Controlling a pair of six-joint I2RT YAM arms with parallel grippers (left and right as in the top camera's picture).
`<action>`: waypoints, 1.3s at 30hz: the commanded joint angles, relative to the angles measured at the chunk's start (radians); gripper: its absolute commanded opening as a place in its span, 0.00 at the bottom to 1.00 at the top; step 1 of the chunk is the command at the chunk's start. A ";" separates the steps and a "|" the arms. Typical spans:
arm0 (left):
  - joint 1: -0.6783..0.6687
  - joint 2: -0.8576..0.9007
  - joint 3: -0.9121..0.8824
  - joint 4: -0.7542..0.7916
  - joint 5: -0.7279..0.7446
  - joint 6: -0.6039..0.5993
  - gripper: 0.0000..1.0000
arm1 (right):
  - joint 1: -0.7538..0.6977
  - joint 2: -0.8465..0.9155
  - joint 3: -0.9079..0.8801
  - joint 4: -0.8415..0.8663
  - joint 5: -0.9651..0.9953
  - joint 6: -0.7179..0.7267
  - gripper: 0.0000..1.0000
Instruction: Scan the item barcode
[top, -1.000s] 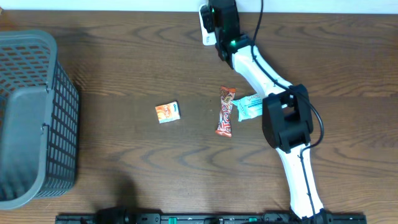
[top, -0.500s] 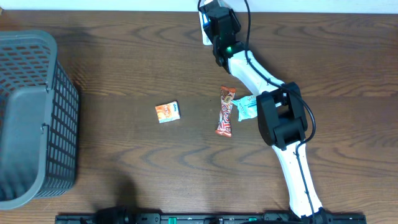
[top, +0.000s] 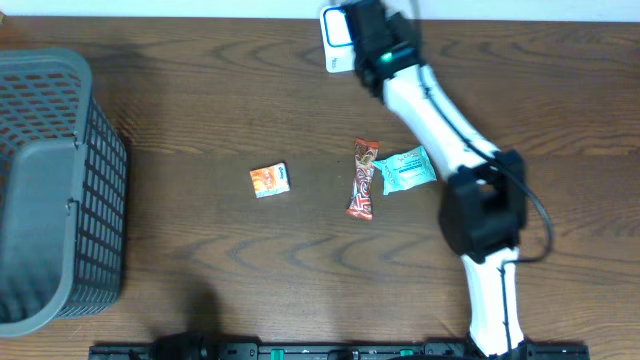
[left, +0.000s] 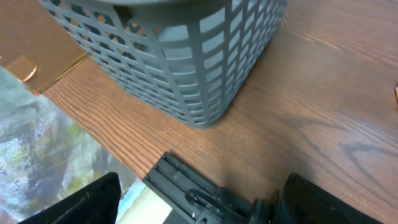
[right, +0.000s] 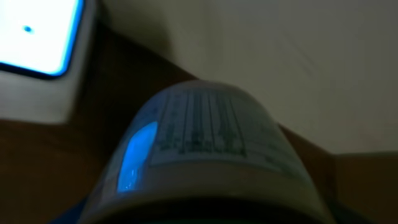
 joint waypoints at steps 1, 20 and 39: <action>0.003 0.000 0.001 -0.078 -0.009 0.001 0.84 | -0.120 -0.119 0.015 -0.181 0.061 0.316 0.48; 0.003 0.000 0.001 -0.078 -0.009 0.001 0.84 | -0.922 -0.053 0.004 -0.592 -0.430 0.645 0.50; 0.003 0.000 0.001 -0.078 -0.009 0.001 0.84 | -1.292 0.145 0.023 -0.573 -0.603 0.648 0.99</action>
